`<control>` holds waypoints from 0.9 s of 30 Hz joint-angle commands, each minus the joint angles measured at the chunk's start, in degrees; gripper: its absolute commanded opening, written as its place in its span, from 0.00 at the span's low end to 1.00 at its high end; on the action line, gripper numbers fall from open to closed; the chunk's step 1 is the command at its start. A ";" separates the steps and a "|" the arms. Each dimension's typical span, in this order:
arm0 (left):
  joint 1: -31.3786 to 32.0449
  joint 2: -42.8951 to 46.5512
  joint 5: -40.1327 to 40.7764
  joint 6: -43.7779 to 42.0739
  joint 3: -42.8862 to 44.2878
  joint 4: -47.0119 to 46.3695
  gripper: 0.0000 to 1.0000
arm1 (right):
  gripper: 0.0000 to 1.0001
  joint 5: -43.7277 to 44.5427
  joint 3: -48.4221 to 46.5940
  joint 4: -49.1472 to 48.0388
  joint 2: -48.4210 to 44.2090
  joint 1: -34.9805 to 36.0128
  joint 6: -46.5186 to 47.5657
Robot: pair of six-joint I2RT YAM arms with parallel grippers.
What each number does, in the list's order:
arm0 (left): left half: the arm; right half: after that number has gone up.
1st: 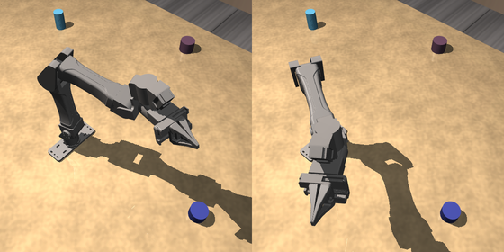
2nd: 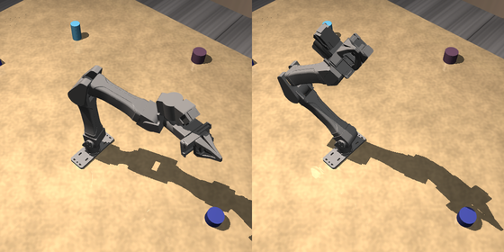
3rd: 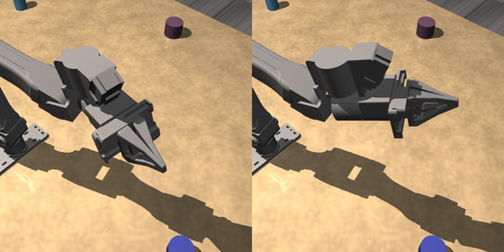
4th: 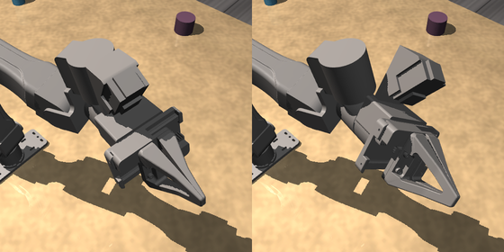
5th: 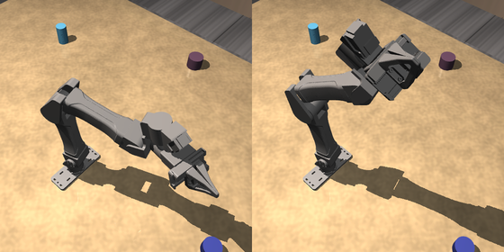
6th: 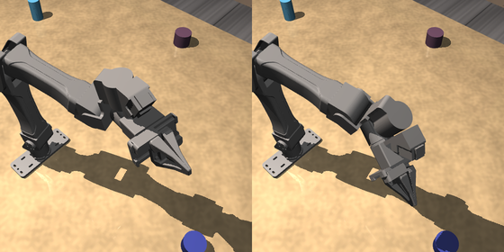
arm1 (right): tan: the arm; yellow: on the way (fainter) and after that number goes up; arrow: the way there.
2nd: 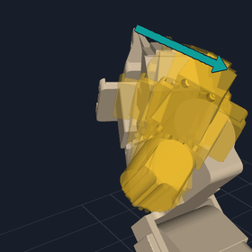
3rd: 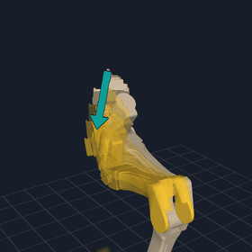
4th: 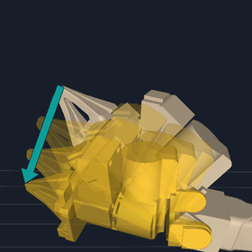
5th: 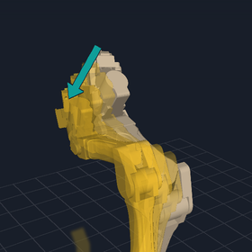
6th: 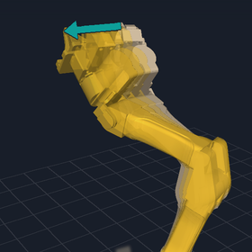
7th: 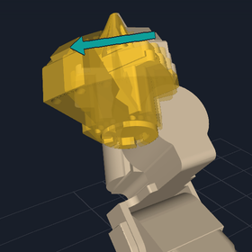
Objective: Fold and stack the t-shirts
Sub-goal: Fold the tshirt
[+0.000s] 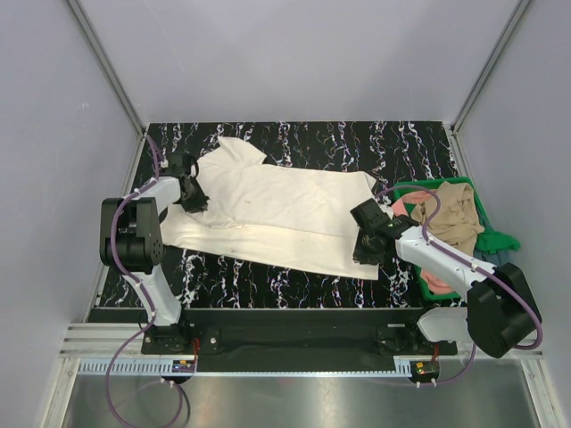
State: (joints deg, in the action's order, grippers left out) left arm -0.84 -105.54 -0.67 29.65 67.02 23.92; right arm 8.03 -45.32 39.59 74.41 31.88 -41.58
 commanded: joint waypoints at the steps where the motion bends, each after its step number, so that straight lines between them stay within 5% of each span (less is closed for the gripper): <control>1: 0.58 1.03 -0.21 -0.65 2.32 -1.86 0.12 | 0.24 1.37 -0.03 -1.62 -0.85 0.47 0.71; 4: 0.58 1.12 -0.74 -1.17 3.29 -1.34 0.01 | 0.24 2.33 -0.21 -1.62 -0.50 0.47 1.50; 9: 2.24 1.38 2.14 -1.44 6.18 2.00 0.06 | 0.24 2.60 -0.38 -1.45 -0.85 0.38 1.68; 12: 2.42 2.00 2.69 -1.52 6.54 2.53 0.00 | 0.24 2.25 -0.38 -1.45 -0.76 0.47 1.33; 27: 6.02 0.86 -4.70 -3.63 12.87 -1.24 0.00 | 0.24 1.81 0.15 -0.66 -4.36 0.47 1.06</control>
State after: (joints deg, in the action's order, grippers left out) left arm 3.88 -105.49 -3.03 28.36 76.62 26.59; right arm 8.97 -44.71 38.94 72.16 31.88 -40.77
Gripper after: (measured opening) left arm 0.012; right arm 0.237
